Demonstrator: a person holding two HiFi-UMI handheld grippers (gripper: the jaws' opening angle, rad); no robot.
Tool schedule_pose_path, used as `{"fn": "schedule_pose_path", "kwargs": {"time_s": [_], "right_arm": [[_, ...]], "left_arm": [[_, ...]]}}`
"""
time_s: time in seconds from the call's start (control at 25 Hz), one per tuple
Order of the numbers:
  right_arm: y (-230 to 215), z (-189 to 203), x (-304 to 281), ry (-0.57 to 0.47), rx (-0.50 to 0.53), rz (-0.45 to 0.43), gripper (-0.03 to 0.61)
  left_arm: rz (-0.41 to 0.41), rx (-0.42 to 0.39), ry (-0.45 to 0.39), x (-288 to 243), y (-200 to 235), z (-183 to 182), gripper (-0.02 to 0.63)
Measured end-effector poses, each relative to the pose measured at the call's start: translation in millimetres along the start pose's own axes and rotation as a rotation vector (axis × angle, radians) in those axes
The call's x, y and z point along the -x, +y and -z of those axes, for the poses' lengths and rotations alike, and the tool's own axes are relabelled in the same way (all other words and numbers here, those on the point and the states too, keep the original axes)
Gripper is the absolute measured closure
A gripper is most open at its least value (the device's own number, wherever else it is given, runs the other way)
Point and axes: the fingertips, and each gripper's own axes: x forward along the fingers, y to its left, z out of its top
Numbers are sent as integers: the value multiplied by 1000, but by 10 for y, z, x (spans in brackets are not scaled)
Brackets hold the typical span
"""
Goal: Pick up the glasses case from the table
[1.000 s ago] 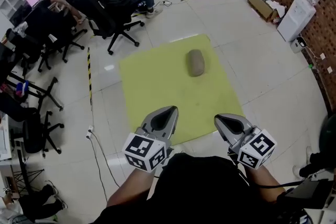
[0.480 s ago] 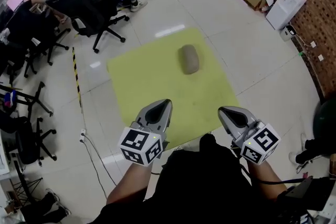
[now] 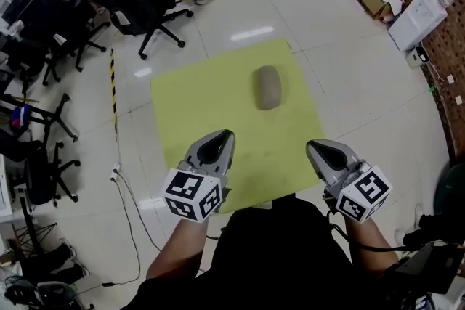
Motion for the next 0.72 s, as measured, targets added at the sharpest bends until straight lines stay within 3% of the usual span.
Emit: {"fn": "schedule_pose_path", "kwargs": {"time_s": [0.24,0.48,0.72], "right_arm": [[-500,53,-168,34,-33,-60,577],[-962,289,-355,78,-90,-109,577],[-1220,545,-593,133,-138,-174,577]], "left_arm": [[-69,19,33,-545,107,14,567],[-85,42,123,-1289,126,246,506],[-152,87,225,-1965,337,640,346]]}}
